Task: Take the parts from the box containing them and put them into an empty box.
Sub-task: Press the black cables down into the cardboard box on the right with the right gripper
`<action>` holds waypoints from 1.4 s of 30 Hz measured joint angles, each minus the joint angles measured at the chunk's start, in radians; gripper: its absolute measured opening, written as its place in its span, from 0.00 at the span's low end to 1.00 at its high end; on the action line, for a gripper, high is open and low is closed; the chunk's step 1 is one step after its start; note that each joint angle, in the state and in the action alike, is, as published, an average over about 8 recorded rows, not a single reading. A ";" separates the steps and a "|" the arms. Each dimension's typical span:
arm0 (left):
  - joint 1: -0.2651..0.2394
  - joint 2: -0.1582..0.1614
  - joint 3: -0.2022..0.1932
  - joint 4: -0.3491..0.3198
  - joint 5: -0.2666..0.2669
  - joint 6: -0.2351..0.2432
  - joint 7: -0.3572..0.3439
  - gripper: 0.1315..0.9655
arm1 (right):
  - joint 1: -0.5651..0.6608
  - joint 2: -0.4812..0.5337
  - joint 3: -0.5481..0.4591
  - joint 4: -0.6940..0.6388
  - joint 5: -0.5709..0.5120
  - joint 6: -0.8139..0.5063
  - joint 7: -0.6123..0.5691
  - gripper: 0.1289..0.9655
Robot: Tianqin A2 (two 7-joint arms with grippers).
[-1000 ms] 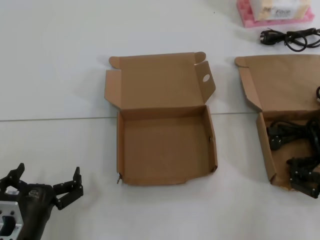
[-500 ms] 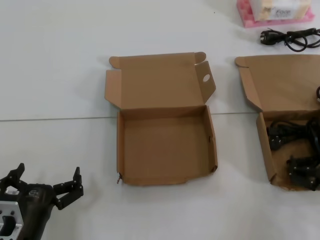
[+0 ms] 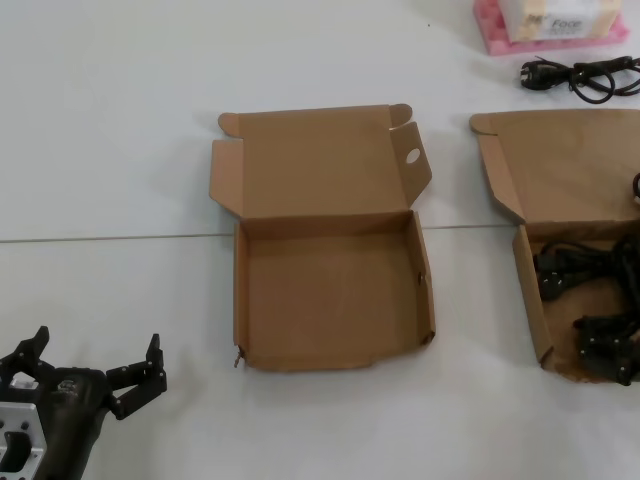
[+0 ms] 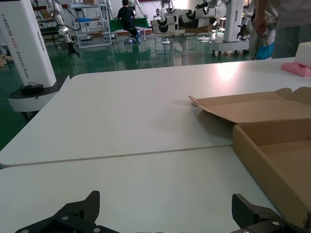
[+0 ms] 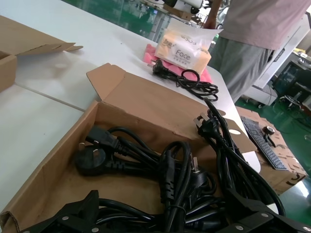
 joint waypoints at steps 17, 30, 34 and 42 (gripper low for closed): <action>0.000 0.000 0.000 0.000 0.000 0.000 0.000 1.00 | -0.024 -0.043 0.084 -0.048 -0.067 -0.084 0.000 0.72; 0.000 0.000 0.000 0.000 0.000 0.000 0.000 1.00 | -0.034 -0.064 0.123 -0.083 -0.088 -0.123 -0.001 0.39; 0.000 0.000 0.000 0.000 0.000 0.000 0.000 1.00 | -0.035 -0.069 0.130 -0.087 -0.091 -0.129 -0.001 0.39; 0.000 0.000 0.000 0.000 0.000 0.000 0.000 1.00 | -0.040 -0.073 0.130 -0.073 -0.085 -0.124 -0.001 0.19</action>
